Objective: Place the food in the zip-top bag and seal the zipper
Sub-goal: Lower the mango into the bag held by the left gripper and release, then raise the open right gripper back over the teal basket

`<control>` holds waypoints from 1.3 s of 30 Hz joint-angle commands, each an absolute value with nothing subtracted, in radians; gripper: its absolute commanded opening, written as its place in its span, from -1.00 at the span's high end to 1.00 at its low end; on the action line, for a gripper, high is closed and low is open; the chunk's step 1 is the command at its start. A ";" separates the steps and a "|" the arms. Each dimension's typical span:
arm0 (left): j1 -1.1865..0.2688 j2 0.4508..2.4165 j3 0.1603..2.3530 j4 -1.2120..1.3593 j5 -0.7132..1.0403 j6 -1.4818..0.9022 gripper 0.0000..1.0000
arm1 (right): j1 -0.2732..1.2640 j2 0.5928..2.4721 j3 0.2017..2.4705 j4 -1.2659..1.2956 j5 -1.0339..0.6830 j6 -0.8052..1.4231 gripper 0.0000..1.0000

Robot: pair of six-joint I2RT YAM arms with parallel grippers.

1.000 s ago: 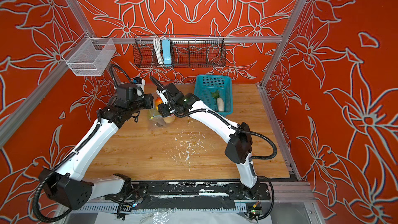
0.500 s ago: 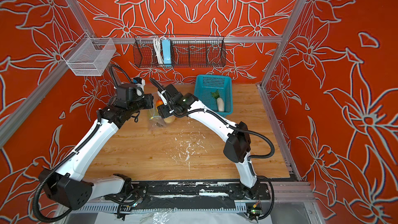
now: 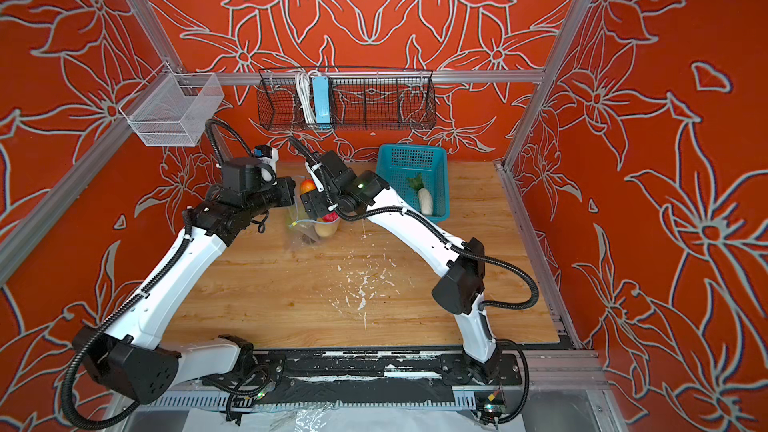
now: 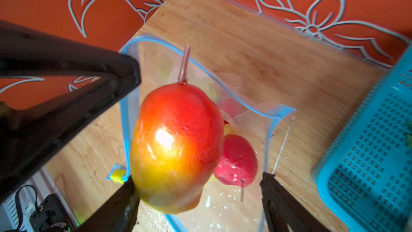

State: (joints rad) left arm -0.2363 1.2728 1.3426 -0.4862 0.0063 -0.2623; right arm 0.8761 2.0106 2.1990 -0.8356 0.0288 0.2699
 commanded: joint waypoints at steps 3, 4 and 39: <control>-0.230 1.278 1.384 -0.489 0.015 -0.264 1.00 | 0.878 1.953 2.210 -0.909 0.110 0.266 -0.74; -0.230 1.279 1.386 -0.489 0.015 -0.265 1.00 | 0.878 1.944 2.198 -0.901 0.115 0.263 -0.77; -0.230 1.302 1.470 -0.555 -0.031 -0.314 1.00 | 0.632 1.891 1.783 -0.578 -0.473 0.251 -0.96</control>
